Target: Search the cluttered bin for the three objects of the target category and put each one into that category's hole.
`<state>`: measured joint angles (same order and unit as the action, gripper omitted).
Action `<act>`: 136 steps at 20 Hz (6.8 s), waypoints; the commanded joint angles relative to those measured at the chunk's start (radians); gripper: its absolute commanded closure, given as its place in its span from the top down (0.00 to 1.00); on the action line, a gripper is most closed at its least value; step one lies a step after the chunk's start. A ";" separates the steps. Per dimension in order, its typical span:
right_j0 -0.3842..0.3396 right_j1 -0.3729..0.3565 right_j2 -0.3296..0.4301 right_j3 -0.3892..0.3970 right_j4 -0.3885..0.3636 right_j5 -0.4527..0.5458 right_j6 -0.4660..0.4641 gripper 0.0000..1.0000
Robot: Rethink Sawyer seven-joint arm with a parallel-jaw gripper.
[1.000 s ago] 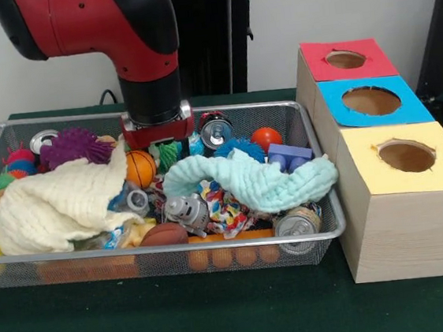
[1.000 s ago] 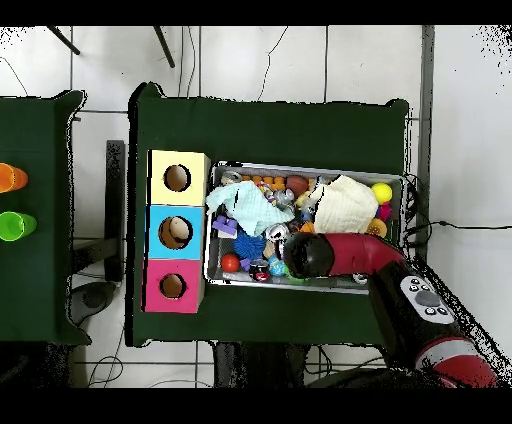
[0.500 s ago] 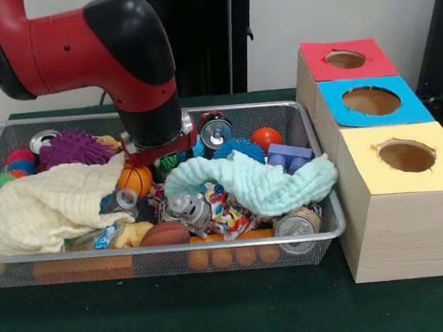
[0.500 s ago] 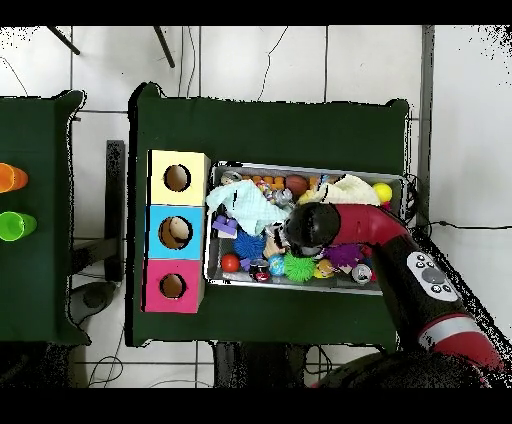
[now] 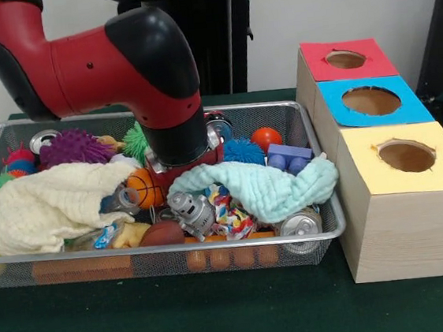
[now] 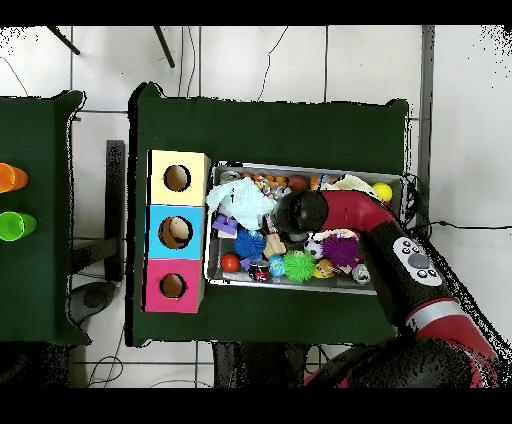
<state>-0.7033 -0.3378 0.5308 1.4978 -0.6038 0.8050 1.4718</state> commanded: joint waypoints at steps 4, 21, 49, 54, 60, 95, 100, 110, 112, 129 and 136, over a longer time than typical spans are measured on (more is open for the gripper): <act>0.088 -0.240 -0.210 0.321 -0.120 -0.342 0.321 1.00; 0.242 -0.172 -0.437 0.461 0.048 -0.598 0.459 1.00; 0.172 -0.158 -0.279 0.100 0.102 -0.169 0.245 1.00; 0.190 -0.137 -0.268 0.037 0.121 -0.083 0.239 1.00; 0.202 -0.155 -0.264 0.019 0.130 -0.022 0.240 1.00; 0.201 -0.122 -0.234 -0.101 0.119 0.078 0.180 1.00; 0.168 -0.099 -0.217 -0.155 0.105 0.132 0.091 1.00; 0.152 -0.145 -0.199 -0.039 0.146 0.132 0.159 1.00; 0.154 -0.162 -0.199 -0.026 0.154 0.148 0.170 1.00; 0.124 -0.234 -0.221 -0.104 0.068 0.234 0.040 1.00; 0.113 -0.218 -0.219 -0.120 0.050 0.215 0.029 1.00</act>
<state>-0.5652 -0.5888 0.2285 1.4238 -0.4898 0.9541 1.7826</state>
